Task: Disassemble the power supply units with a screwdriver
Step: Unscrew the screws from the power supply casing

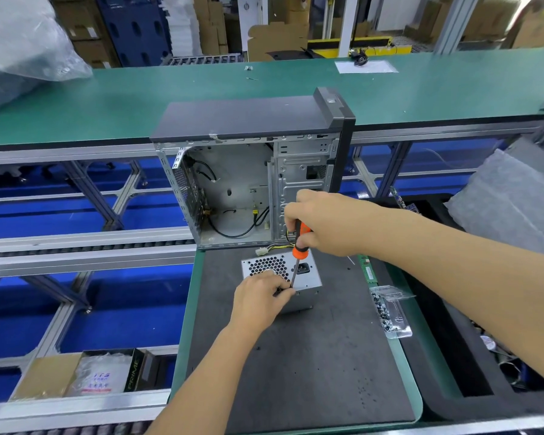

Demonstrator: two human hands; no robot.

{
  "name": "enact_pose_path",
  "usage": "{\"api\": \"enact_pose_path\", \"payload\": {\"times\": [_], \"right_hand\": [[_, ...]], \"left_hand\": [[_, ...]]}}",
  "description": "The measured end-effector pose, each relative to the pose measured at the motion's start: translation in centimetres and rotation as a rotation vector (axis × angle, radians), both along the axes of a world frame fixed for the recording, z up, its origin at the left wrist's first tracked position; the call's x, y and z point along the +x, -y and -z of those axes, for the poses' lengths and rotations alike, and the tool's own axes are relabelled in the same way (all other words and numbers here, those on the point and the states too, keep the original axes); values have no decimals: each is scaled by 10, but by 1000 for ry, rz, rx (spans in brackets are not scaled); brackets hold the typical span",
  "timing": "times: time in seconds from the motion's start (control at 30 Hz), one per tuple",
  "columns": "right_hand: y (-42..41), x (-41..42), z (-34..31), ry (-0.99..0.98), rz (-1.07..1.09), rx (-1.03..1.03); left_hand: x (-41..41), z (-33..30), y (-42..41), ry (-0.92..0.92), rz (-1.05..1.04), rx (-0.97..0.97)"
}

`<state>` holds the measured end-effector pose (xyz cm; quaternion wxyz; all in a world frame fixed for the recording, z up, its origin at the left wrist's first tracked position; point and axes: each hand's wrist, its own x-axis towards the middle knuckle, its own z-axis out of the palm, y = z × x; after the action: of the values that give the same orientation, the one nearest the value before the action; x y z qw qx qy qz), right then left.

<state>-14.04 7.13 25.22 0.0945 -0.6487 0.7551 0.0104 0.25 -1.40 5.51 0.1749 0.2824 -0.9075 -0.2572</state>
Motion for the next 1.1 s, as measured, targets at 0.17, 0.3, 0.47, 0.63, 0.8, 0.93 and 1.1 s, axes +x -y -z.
{"api": "enact_pose_path", "payload": {"times": [0.17,0.3,0.47,0.63,0.8,0.93,1.1], "right_hand": [[-2,-2,-5,85,10,12],[-8,-8,-13,160,21,8],[-12,-15,-23,129,26,-23],[-16,-18,-16,113,50,-17],[-20,-24,-7,131,103,-69],[-23,-30,4,162,156,-117],[-28,-34,14,174,198,-160]], "left_hand": [[0,3,2,-25,-13,10],[0,5,2,-13,12,-35],[-1,4,0,19,67,-198],[-12,-2,-8,90,37,-402],[-12,-6,-10,122,3,-442],[-14,-8,-13,134,3,-478],[-17,-17,-2,106,-103,-555]]}}
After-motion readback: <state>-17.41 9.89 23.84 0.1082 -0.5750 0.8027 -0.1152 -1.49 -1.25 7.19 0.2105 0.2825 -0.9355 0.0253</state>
